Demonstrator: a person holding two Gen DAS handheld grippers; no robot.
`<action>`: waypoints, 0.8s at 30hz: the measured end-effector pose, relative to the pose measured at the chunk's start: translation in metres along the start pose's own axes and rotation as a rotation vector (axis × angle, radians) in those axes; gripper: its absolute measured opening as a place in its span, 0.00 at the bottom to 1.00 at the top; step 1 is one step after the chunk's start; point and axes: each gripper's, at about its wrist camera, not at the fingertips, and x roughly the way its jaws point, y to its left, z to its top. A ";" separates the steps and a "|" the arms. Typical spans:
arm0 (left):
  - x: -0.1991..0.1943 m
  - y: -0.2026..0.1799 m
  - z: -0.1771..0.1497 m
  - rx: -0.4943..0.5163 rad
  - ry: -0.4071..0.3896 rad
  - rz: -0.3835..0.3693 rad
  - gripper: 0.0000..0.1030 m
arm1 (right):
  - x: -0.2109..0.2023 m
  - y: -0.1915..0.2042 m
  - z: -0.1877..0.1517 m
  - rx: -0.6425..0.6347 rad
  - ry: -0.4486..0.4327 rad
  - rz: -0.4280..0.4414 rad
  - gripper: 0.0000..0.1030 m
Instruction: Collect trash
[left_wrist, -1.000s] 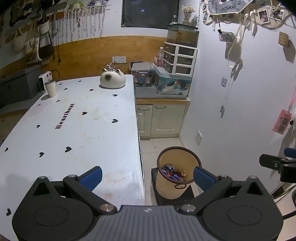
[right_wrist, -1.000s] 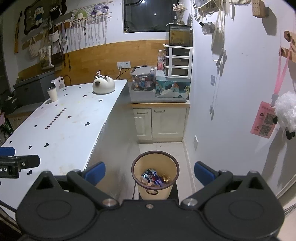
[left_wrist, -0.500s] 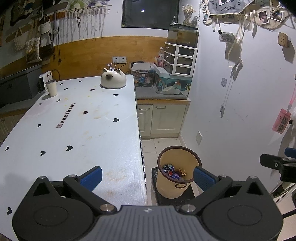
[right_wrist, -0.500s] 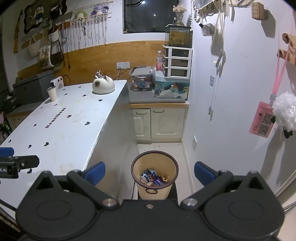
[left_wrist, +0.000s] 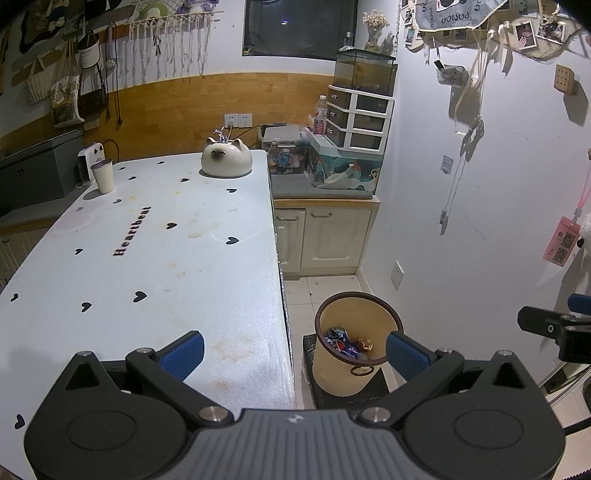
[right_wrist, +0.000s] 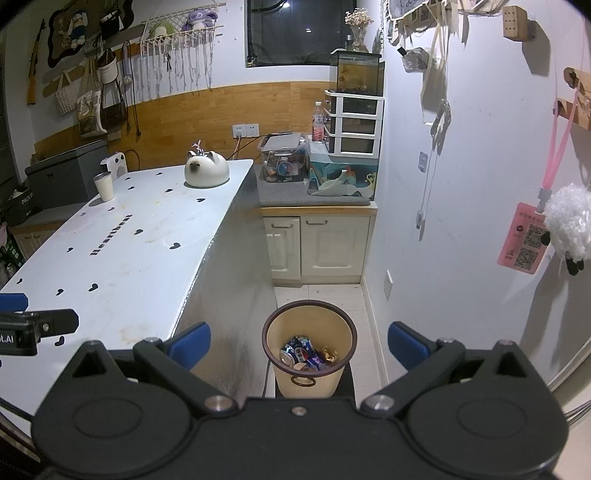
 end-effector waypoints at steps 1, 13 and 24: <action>0.000 0.000 0.000 0.000 -0.001 0.001 1.00 | 0.000 0.000 0.000 0.000 -0.001 0.000 1.00; -0.002 0.002 0.003 0.003 -0.002 0.001 1.00 | 0.000 0.000 0.000 -0.001 -0.001 -0.001 1.00; -0.002 0.002 0.003 0.004 -0.003 0.001 1.00 | 0.000 0.001 0.000 0.001 -0.001 -0.002 1.00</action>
